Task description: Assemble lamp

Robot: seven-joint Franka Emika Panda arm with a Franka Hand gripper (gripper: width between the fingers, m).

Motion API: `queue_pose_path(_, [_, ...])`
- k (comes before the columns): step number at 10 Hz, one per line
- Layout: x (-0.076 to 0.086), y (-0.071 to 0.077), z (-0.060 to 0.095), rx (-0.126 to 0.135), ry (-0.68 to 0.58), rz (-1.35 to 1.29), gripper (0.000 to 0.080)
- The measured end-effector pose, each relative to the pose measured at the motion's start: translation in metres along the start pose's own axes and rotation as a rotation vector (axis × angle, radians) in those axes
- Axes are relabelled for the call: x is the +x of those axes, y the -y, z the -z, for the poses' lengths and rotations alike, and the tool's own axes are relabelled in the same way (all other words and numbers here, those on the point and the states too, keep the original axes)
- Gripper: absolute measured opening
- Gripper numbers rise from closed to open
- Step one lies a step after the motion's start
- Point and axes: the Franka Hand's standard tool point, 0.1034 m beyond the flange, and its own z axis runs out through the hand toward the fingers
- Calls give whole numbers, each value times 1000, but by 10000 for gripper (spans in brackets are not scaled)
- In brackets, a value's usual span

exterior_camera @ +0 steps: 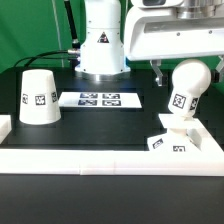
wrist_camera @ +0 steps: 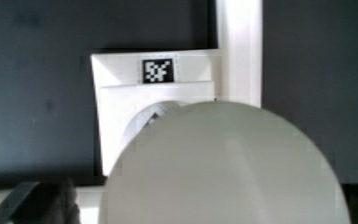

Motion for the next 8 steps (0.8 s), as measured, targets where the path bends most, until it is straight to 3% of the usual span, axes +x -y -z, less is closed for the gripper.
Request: queue_pose_path(8, [6,6,4,-35,-20,677,698])
